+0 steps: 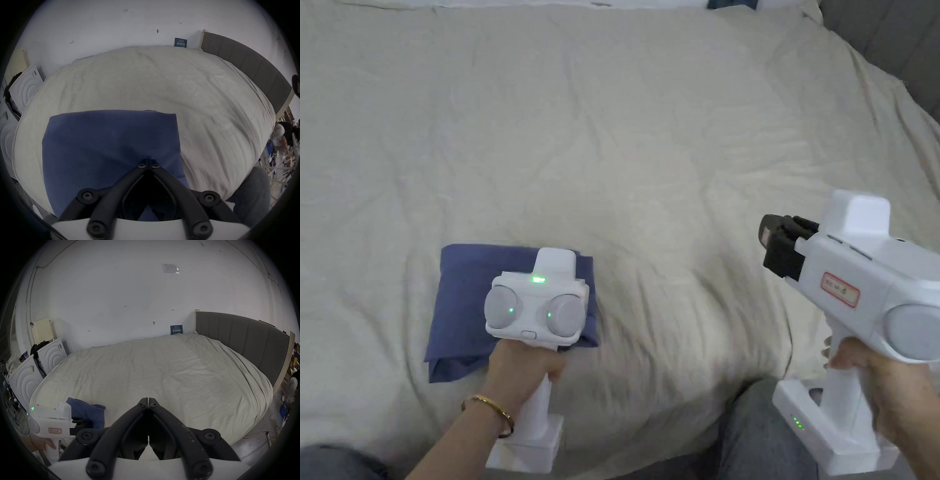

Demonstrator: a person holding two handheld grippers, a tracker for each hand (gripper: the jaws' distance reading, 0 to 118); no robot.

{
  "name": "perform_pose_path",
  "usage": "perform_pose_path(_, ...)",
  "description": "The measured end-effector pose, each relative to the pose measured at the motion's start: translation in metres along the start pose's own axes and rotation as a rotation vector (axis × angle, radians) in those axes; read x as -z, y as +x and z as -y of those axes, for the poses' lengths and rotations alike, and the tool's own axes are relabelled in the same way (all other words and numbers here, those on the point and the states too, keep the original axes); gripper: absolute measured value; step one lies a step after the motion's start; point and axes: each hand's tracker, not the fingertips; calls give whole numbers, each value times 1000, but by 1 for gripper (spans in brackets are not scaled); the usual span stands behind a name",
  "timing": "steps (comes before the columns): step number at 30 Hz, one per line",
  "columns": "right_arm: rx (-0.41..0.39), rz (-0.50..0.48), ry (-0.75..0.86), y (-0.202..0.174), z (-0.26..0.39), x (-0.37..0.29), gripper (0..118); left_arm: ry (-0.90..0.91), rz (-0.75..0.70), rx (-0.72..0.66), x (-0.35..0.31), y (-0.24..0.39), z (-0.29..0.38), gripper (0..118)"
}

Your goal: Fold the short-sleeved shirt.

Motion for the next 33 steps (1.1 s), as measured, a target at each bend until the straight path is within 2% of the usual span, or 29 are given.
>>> perform_pose_path(1, -4, -9, 1, -4, -1, 0, 2, -27, 41, -12, -3, -5, -6, 0)
perform_pose_path(3, -23, -32, 0, -15, -3, 1, 2, -6, 170, -119, -22, -25, -19, 0)
perform_pose_path(5, -56, -68, -3, -29, -6, 2, 2, 128, 192, -216, -48, -43, -26, 0)
perform_pose_path(7, -93, -90, 13, -46, -8, 2, 2, 273, 114, -211, -80, -58, -31, 0)
perform_pose_path(9, -123, -126, 25, -67, -12, 6, 2, 438, -37, -141, -110, -69, -30, 0)
perform_pose_path(11, -141, -151, 40, -86, -13, 10, 2, 548, -169, -81, -131, -77, -24, 0)
perform_pose_path(13, -168, -174, 49, -112, -12, 18, 2, 625, -253, -80, -146, -88, -15, 0)
perform_pose_path(16, -191, -212, 36, -154, 0, 41, 2, 655, -289, -115, -162, -102, 1, 0)
perform_pose_path(20, -210, -264, -69, -202, 33, 89, 2, 648, -331, -156, -168, -119, 22, 0)
perform_pose_path(22, -214, -246, -131, -218, 50, 115, 2, 634, -351, -165, -166, -124, 29, 0)
perform_pose_path(26, -235, -122, -314, -229, 85, 168, 2, 585, -358, -205, -163, -136, 39, 1)
perform_pose_path(28, -209, -130, -331, -225, 96, 177, 2, 573, -355, -227, -161, -143, 41, 2)
perform_pose_path(30, -232, -123, -280, -229, 99, 175, 2, 522, -336, -241, -154, -157, 38, 11)
perform_pose_path(32, -283, -116, -280, -232, 98, 172, 2, 483, -293, -304, -149, -174, 31, 31)
perform_pose_path(33, -282, -124, -278, -229, 98, 173, 2, 460, -244, -337, -146, -187, 25, 47)
